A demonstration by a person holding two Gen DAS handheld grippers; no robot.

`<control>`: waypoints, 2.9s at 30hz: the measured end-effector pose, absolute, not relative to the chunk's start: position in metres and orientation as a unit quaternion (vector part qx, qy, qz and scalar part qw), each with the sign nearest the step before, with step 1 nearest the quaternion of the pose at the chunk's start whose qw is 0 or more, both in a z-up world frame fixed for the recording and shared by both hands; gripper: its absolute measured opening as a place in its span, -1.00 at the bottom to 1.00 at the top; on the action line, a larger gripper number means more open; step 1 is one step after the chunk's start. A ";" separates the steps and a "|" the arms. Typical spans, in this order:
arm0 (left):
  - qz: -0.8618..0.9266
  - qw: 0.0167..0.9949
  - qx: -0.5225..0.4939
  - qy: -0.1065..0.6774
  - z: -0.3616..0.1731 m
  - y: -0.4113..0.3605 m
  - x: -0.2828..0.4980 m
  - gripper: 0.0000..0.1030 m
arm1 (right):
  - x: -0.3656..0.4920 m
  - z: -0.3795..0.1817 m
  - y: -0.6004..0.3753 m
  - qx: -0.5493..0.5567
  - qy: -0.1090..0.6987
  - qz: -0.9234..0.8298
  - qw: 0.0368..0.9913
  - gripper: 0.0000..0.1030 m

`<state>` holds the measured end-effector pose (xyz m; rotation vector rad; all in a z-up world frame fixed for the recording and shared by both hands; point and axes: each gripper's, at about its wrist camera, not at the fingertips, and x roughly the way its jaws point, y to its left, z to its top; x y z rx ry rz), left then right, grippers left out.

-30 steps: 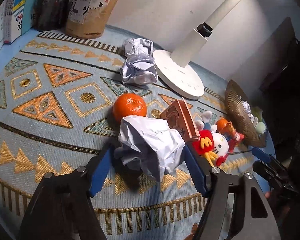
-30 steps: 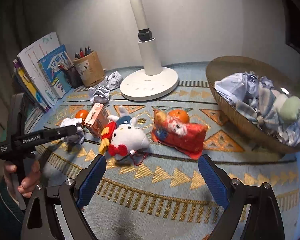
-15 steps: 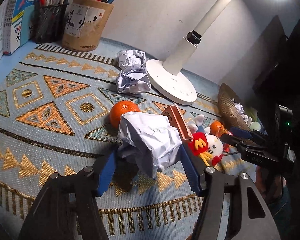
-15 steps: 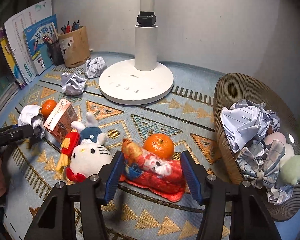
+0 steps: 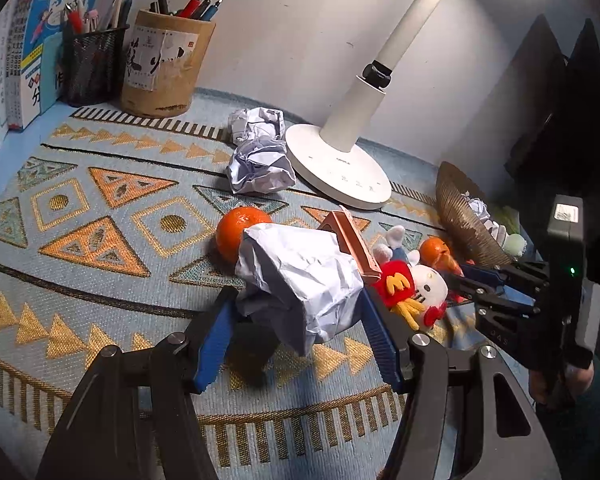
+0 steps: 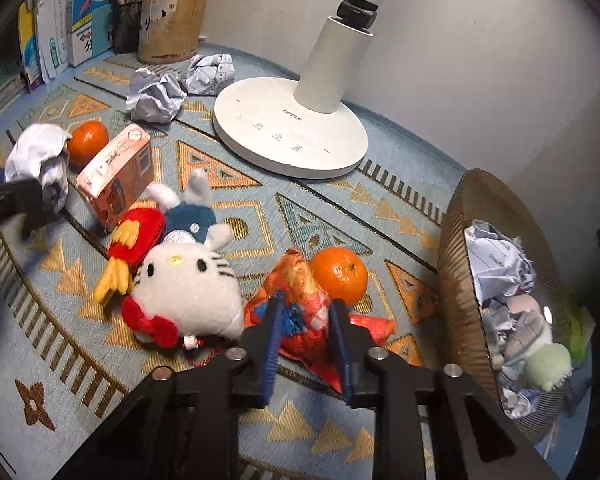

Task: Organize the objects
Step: 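Grasp a paper ball with the left gripper while the right gripper grasps the red snack bag, then carry the paper ball and red snack bag to the bowl and release both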

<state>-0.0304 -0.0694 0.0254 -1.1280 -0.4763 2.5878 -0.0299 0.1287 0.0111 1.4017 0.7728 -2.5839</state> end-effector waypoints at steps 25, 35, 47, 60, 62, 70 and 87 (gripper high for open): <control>0.901 0.128 -0.383 -0.160 0.027 -0.070 -0.024 0.15 | -0.008 0.002 0.237 0.512 -0.339 -0.787 0.051 0.04; 0.902 0.128 -0.384 -0.153 0.025 -0.068 -0.025 0.15 | -0.036 0.009 0.203 0.458 -0.251 -0.851 -0.050 0.19; 0.912 0.109 -0.373 -0.131 0.027 -0.064 -0.022 0.15 | 0.031 0.043 0.211 0.420 -0.094 -0.902 -0.024 -0.49; 0.913 0.107 -0.377 -0.118 0.025 -0.059 -0.022 0.15 | 0.078 0.052 0.239 0.424 -0.045 -0.903 0.057 0.76; 0.913 0.106 -0.376 -0.115 0.025 -0.058 -0.022 0.15 | 0.073 0.043 0.230 0.438 -0.031 -0.896 0.068 0.76; 0.922 0.089 -0.364 -0.098 0.027 -0.056 -0.019 0.15 | 0.037 0.005 0.214 0.469 -0.037 -0.881 0.056 0.22; 0.954 0.135 -0.259 -0.061 0.141 0.024 -0.009 0.16 | 0.068 0.122 0.282 0.336 -0.086 -0.936 0.052 -0.36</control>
